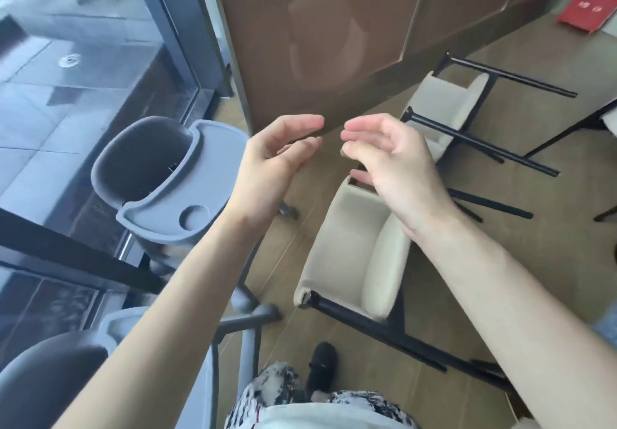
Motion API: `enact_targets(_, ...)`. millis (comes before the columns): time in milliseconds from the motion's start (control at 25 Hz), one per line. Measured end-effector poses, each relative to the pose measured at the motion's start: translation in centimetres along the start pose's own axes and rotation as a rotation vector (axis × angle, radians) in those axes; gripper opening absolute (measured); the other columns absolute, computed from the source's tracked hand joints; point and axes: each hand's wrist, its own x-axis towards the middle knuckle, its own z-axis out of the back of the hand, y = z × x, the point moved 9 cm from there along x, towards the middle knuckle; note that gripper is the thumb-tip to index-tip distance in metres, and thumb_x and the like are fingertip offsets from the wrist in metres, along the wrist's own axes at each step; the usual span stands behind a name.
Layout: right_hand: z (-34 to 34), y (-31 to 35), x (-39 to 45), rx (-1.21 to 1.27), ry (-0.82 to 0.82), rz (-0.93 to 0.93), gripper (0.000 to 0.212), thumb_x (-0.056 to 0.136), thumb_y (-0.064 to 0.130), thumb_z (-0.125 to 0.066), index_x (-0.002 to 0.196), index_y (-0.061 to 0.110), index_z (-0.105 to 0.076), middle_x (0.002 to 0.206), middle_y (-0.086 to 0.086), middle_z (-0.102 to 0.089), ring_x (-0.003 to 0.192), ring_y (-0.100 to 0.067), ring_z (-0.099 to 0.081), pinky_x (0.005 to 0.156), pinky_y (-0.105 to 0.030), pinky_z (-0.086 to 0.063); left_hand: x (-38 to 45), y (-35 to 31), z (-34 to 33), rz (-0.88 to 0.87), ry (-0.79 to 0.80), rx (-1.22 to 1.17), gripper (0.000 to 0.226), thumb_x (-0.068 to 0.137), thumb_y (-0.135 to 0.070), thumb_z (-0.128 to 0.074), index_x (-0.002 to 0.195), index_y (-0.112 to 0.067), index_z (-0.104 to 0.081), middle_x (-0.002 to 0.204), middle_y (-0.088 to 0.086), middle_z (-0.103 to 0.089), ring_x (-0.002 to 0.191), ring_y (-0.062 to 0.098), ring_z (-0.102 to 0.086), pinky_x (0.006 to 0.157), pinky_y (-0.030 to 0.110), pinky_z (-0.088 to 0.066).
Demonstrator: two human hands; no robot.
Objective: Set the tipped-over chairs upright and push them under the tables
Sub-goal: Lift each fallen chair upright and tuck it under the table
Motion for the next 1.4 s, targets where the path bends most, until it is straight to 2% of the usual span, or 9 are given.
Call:
enact_targets(200, 1.5, -1.2, 4.1, 0.083, 0.024, -0.047, 0.022, 0.081, 0.022, -0.064, 0.099, 0.032, -0.070, 0.104, 0.013, -0.074, 0.103, -0.003, -0.069, 0.093, -0.041, -0.057, 3.4, 0.6, 0.0, 0.063, -0.057, 0.007, 0.029, 0.087, -0.021, -0.063, 0.114, -0.020, -0.072, 0.120, -0.003, -0.071, 0.117, 0.014, -0.065, 0.104, 0.043, -0.050)
enact_targets(360, 3.4, -2.6, 6.0, 0.142, 0.024, -0.096, 0.020, 0.088, 0.016, -0.063, 0.100, 0.031, -0.070, 0.105, 0.013, -0.075, 0.105, -0.005, -0.069, 0.093, -0.040, -0.057, 5.8, 1.0, -0.3, 0.089, -0.067, 0.008, 0.027, 0.086, -0.022, -0.063, 0.111, -0.022, -0.074, 0.118, -0.001, -0.072, 0.114, 0.014, -0.067, 0.103, 0.042, -0.051)
enact_targets(520, 6.5, -4.2, 7.1, 0.188, -0.061, -0.133, 0.020, 0.092, 0.013, -0.062, 0.101, 0.029, -0.071, 0.105, 0.013, -0.075, 0.107, -0.006, -0.068, 0.092, -0.038, -0.057, 9.8, 1.9, -3.5, 0.113, 0.008, 0.033, 0.022, 0.095, -0.016, -0.058, 0.110, -0.022, -0.073, 0.117, -0.004, -0.073, 0.114, 0.014, -0.067, 0.104, 0.042, -0.051)
enact_targets(720, 10.5, -6.4, 8.6, 0.251, -0.249, -0.207, 0.019, 0.095, 0.009, -0.060, 0.105, 0.021, -0.070, 0.105, 0.007, -0.076, 0.104, -0.009, -0.070, 0.093, -0.038, -0.057, 15.5, 2.5, -11.4, 0.110, 0.240, 0.057, 0.022, 0.092, -0.020, -0.058, 0.109, -0.023, -0.073, 0.120, -0.005, -0.071, 0.114, 0.016, -0.067, 0.093, 0.030, -0.054)
enact_targets(880, 12.0, -6.1, 12.6, 0.272, -0.418, -0.239, 0.020, 0.097, 0.007, -0.056, 0.104, 0.019, -0.070, 0.105, 0.004, -0.075, 0.102, -0.011, -0.071, 0.095, -0.041, -0.056, 22.6, 2.5, -15.9, 0.096, 0.414, 0.021, 0.024, 0.097, -0.015, -0.055, 0.114, -0.016, -0.071, 0.118, -0.002, -0.072, 0.112, 0.016, -0.068, 0.098, 0.037, -0.052)
enact_targets(1080, 13.1, -7.6, 16.8, 0.319, -0.762, -0.281, 0.018, 0.096, 0.007, -0.058, 0.104, 0.017, -0.071, 0.104, 0.005, -0.076, 0.099, -0.009, -0.072, 0.095, -0.040, -0.057, 31.0, 6.5, -23.2, 0.178, 0.764, 0.007, 0.024, 0.100, -0.012, -0.051, 0.115, -0.014, -0.069, 0.122, -0.002, -0.072, 0.108, 0.014, -0.070, 0.100, 0.037, -0.052)
enact_targets(1120, 13.3, -7.9, 16.7, 0.326, -0.866, -0.306, 0.018, 0.097, 0.009, -0.058, 0.106, 0.017, -0.071, 0.105, 0.005, -0.075, 0.099, -0.009, -0.072, 0.095, -0.039, -0.057, 31.7, 7.4, -25.0, 0.205, 0.869, 0.013, 0.024, 0.100, -0.011, -0.050, 0.114, -0.015, -0.069, 0.122, -0.003, -0.072, 0.107, 0.013, -0.070, 0.100, 0.037, -0.052)
enact_targets(1240, 13.9, -7.8, 15.8, 0.284, -1.018, -0.341, 0.016, 0.097, 0.015, -0.060, 0.108, 0.019, -0.071, 0.110, 0.005, -0.074, 0.100, -0.008, -0.072, 0.093, -0.038, -0.058, 31.2, 8.6, -28.1, 0.259, 1.065, -0.049, 0.021, 0.101, -0.014, -0.051, 0.108, -0.022, -0.070, 0.123, -0.003, -0.071, 0.111, 0.013, -0.069, 0.096, 0.030, -0.054)
enact_targets(1400, 14.4, -8.0, 11.2, 0.283, -1.238, -0.375, 0.013, 0.096, 0.020, -0.061, 0.103, 0.024, -0.072, 0.110, 0.005, -0.075, 0.099, -0.008, -0.073, 0.090, -0.037, -0.059, 25.9, 10.0, -30.9, 0.337, 1.306, -0.079, 0.021, 0.102, -0.017, -0.052, 0.112, -0.021, -0.069, 0.124, -0.003, -0.071, 0.115, 0.014, -0.067, 0.101, 0.037, -0.052)
